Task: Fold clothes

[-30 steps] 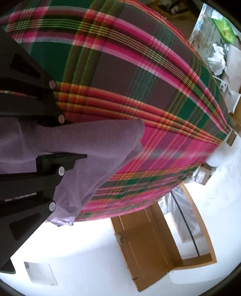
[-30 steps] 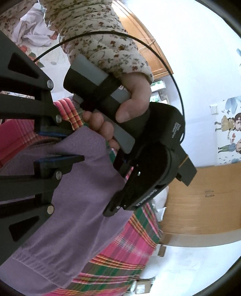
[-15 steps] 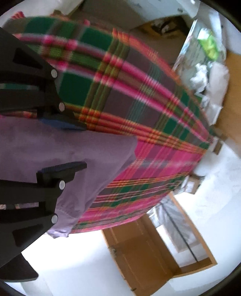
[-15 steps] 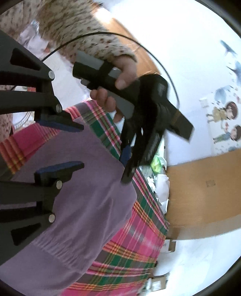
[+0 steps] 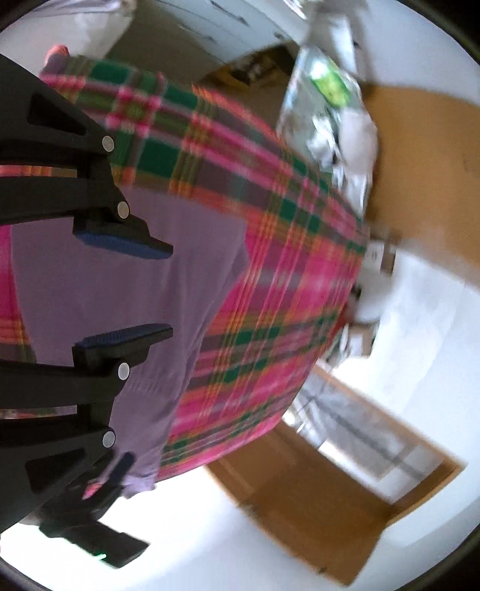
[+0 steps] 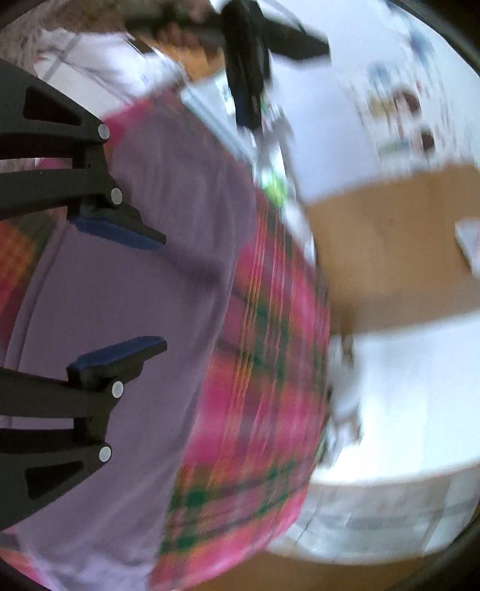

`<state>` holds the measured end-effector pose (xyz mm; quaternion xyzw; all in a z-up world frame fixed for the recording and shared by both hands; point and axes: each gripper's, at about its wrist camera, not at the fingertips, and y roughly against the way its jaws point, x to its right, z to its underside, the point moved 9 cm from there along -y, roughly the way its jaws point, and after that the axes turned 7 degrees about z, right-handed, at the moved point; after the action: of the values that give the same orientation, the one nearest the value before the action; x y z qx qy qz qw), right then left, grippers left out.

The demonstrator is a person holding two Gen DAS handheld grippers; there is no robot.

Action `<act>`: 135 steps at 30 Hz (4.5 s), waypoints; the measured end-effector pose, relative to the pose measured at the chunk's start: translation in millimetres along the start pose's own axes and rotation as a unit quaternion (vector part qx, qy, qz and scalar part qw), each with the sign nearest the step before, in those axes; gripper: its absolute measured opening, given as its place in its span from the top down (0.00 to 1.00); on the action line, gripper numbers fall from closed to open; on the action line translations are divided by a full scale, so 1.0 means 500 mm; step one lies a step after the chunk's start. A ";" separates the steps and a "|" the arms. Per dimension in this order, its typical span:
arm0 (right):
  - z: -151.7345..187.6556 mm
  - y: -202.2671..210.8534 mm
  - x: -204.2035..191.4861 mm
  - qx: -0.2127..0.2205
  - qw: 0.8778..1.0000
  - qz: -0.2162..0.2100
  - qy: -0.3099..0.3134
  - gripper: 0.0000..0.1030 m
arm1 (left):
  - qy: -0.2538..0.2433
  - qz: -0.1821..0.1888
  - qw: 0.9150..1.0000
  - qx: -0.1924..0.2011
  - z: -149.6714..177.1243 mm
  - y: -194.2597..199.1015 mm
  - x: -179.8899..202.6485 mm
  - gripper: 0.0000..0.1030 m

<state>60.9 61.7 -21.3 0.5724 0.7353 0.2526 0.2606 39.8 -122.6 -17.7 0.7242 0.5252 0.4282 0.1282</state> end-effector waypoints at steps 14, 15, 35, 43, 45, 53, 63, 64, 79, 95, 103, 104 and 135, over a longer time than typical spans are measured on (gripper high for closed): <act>0.080 0.007 0.335 -0.029 0.969 0.221 -0.104 0.54 | -0.126 0.091 0.979 -0.134 0.121 -0.220 0.251 0.64; 0.083 0.016 0.355 -0.028 0.966 0.231 -0.110 0.54 | -0.130 0.093 0.977 -0.139 0.127 -0.232 0.260 0.64; 0.055 0.040 0.650 -0.045 0.933 0.297 -0.197 0.53 | -0.132 0.126 0.971 -0.154 0.173 -0.306 0.299 0.61; 0.056 0.029 0.658 -0.041 0.935 0.289 -0.203 0.84 | -0.203 0.086 0.966 -0.135 0.190 -0.304 0.326 0.47; 0.051 0.035 0.658 -0.032 0.935 0.292 -0.200 0.87 | -0.209 0.077 0.966 -0.128 0.192 -0.303 0.327 0.47; 0.052 0.020 0.668 -0.055 0.928 0.313 -0.194 0.88 | -0.211 0.073 0.967 -0.124 0.197 -0.300 0.326 0.47; 0.059 0.066 0.678 -0.041 0.925 0.305 -0.223 0.81 | -0.204 0.071 0.969 -0.123 0.199 -0.300 0.327 0.47; 0.058 0.077 0.678 -0.035 0.925 0.301 -0.228 0.81 | -0.204 0.071 0.969 -0.124 0.200 -0.300 0.327 0.47; 0.170 0.173 0.677 -0.005 0.914 0.228 -0.335 0.68 | -0.191 0.063 0.970 -0.136 0.208 -0.295 0.327 0.47; 0.181 0.176 0.677 -0.014 0.891 0.310 -0.332 0.94 | -0.184 0.082 0.965 -0.170 0.213 -0.289 0.322 0.47; 0.193 0.220 0.706 0.040 0.866 0.283 -0.411 0.80 | -0.186 0.086 0.961 -0.185 0.211 -0.294 0.325 0.47; 0.195 0.225 0.705 0.051 0.865 0.269 -0.421 0.77 | -0.185 0.088 0.961 -0.188 0.209 -0.296 0.327 0.47; 0.181 0.164 0.648 0.031 0.895 0.293 -0.334 0.82 | -0.232 0.171 0.919 -0.268 0.222 -0.472 0.580 0.47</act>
<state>112.5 401.3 -63.3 0.8203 0.4114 0.0888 0.3872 -6.5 257.3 -93.5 0.8207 0.2146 0.3882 0.3601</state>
